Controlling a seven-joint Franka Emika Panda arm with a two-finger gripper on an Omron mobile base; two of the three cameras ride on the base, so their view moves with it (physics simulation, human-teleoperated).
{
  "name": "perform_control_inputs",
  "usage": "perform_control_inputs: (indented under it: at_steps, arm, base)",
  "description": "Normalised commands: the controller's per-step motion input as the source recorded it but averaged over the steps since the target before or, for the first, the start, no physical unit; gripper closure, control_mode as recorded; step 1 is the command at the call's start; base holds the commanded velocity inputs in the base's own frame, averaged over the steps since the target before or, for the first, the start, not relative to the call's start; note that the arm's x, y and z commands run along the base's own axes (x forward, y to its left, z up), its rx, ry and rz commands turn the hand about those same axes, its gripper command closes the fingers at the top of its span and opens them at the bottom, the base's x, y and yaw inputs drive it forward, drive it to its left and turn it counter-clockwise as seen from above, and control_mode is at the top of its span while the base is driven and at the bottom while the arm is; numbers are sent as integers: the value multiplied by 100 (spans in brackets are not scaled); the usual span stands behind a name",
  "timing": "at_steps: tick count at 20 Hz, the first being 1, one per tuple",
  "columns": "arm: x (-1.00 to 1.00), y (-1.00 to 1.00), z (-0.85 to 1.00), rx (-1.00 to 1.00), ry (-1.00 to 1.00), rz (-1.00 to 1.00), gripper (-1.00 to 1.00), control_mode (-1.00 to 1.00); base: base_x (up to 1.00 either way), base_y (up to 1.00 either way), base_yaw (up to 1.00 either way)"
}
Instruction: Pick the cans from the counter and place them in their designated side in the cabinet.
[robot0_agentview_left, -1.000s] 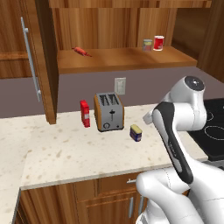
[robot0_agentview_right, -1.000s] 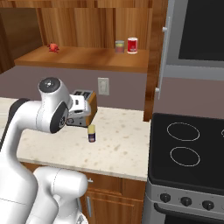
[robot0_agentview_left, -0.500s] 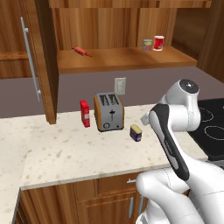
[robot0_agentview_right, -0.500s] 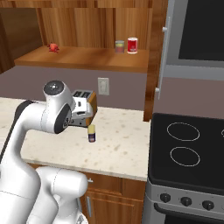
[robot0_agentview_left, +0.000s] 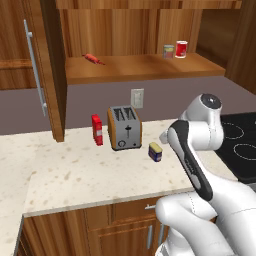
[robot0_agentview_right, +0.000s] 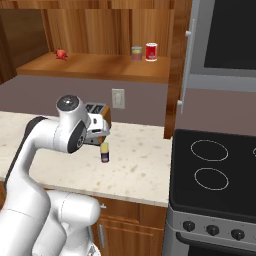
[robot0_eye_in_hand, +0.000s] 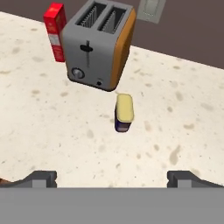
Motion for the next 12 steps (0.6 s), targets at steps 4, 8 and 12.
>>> perform_control_inputs:
  at_steps: [4,8,12]
  arm:
    - [13,-3,-22,0,0,0,-100,-100]
    - [11,-2,-26,2,0,0,-100,-100]
    - [13,0,-23,1,0,0,-100,-100]
  base:
    - [0,0,0]
    - [0,0,0]
    - [0,0,0]
